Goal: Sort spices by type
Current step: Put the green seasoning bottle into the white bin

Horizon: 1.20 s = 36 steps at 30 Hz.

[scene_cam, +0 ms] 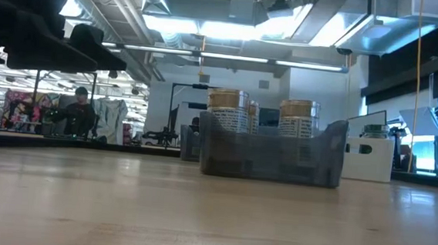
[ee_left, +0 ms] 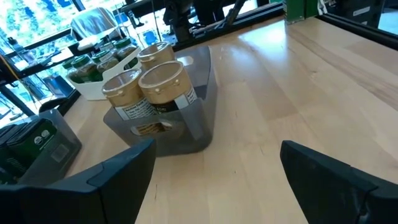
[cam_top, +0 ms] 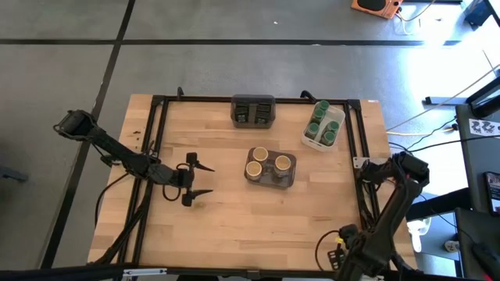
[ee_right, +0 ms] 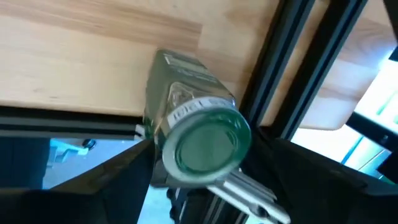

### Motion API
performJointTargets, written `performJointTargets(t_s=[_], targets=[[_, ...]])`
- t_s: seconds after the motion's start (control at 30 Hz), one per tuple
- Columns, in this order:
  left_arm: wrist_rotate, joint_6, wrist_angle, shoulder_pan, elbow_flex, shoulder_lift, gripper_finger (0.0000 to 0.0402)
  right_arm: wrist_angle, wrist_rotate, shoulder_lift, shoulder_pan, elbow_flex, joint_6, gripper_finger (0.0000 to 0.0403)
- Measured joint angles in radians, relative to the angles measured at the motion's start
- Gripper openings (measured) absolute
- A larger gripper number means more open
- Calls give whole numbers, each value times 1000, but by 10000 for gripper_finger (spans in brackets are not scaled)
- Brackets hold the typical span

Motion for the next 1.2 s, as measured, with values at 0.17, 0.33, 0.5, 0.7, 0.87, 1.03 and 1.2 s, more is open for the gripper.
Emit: performJointTargets(t_s=[0.17,0.33,0.5,0.7,0.87,1.03,1.2], targets=[[0,0,-1,0,0,0,343,0,29,35,-2,-1,-29,323],[0,0,-2,0,0,0,343,90,28,41,-2,-62,-28,320],[0,-1,-2,0,0,0,343,193,17,41,-2,-118,-28,278],[0,-1,-2,0,0,0,343,176,30,39,-2,-129,-37,205],[0,-1,-2,0,0,0,343,144,54,30,-11,-130,-85,204],[0,-1,-2,0,0,0,343,68,168,-4,-61,-101,-174,204],[0,-4,-2,0,0,0,343,-31,334,-43,-157,-55,-329,204]])
